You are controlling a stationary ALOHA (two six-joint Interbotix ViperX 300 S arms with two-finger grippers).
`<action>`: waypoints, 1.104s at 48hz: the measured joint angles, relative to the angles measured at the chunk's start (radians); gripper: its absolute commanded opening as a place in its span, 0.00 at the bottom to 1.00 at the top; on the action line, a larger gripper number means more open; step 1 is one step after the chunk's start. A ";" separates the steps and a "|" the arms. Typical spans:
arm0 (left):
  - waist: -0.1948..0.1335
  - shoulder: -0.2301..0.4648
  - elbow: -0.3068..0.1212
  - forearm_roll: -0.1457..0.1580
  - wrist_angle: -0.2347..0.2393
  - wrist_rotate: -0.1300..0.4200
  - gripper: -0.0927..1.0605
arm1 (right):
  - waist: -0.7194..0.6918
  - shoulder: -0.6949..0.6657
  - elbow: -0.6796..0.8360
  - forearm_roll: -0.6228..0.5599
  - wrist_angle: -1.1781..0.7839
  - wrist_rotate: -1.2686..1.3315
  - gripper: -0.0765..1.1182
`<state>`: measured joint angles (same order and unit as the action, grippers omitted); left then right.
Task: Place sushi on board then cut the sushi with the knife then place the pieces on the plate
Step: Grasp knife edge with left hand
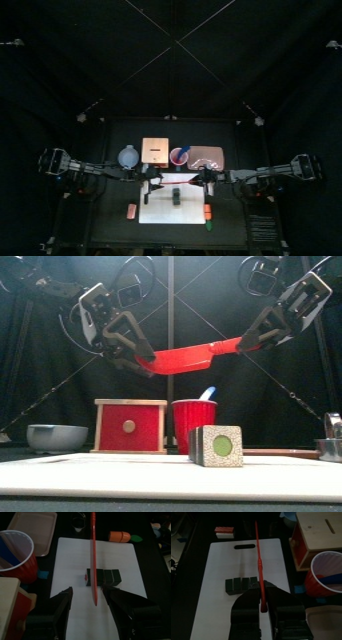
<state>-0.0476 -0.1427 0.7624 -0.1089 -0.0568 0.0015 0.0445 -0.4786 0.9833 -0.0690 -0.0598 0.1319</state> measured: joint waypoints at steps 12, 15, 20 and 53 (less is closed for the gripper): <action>0.000 0.011 -0.003 0.018 0.003 -0.002 0.69 | 0.003 0.018 0.000 0.003 0.000 0.000 0.30; 0.000 0.015 -0.003 0.021 0.003 0.000 0.66 | 0.003 0.020 0.000 0.003 0.002 0.000 0.30; -0.003 0.021 -0.003 0.023 0.003 0.000 0.62 | 0.005 0.021 0.000 0.003 0.000 0.000 0.30; -0.003 0.060 -0.008 0.023 0.003 0.000 0.57 | 0.003 0.026 0.000 0.008 0.000 0.000 0.30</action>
<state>-0.0506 -0.0828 0.7547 -0.0859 -0.0537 0.0015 0.0476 -0.4525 0.9833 -0.0614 -0.0598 0.1319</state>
